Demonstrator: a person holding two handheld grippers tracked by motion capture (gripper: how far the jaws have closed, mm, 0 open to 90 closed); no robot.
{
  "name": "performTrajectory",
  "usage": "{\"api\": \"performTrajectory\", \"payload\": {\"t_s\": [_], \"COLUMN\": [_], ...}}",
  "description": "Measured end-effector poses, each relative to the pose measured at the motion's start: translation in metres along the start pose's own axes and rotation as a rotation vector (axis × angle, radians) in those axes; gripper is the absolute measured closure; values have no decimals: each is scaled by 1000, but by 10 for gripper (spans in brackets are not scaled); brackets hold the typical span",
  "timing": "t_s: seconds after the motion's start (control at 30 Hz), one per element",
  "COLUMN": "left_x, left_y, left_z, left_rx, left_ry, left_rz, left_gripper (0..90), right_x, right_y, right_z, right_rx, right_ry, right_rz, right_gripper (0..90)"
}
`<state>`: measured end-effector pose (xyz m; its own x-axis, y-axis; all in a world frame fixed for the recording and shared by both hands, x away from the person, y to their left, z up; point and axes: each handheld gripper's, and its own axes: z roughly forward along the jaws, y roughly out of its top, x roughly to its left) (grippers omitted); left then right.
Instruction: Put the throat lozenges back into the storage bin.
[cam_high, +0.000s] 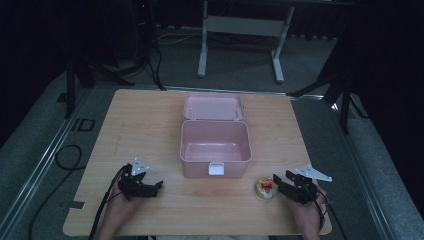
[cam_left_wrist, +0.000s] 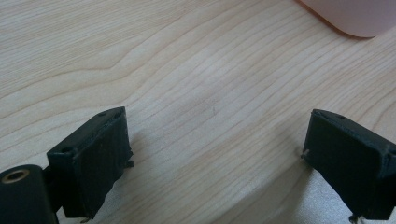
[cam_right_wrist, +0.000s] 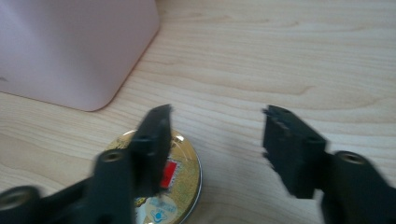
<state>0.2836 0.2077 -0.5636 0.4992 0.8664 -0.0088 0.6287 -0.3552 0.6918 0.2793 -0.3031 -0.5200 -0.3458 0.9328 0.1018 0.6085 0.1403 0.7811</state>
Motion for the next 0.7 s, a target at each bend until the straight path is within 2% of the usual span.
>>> {"api": "performTrajectory", "payload": {"t_s": [0.13, 0.17, 0.2, 0.3, 0.33, 0.4, 0.53, 0.7], "left_x": [0, 0, 0, 0, 0, 0, 0, 0], "left_y": [0, 0, 0, 0, 0, 0, 0, 0], "left_z": [0, 0, 0, 0, 0, 0, 0, 0], "left_rx": [0, 0, 0, 0, 0, -1, 0, 0], "left_ry": [0, 0, 0, 0, 0, 0, 1, 1], "left_rz": [0, 0, 0, 0, 0, 0, 0, 0], "left_gripper": [75, 75, 75, 76, 76, 76, 76, 75], "right_x": [0, 1, 1, 2, 2, 2, 4, 8], "right_y": [2, 3, 3, 4, 6, 7, 9, 13], "right_z": [-1, -2, -3, -4, -4, -5, -5, -6], "right_rx": [2, 9, 13, 27, 35, 48, 82, 113], "right_ry": [11, 27, 33, 42, 28, 17, -10, 9], "right_rz": [0, -21, -25, -40, -45, -49, -78, -120], "right_gripper": [333, 272, 254, 247, 241, 247, 334, 380]}}
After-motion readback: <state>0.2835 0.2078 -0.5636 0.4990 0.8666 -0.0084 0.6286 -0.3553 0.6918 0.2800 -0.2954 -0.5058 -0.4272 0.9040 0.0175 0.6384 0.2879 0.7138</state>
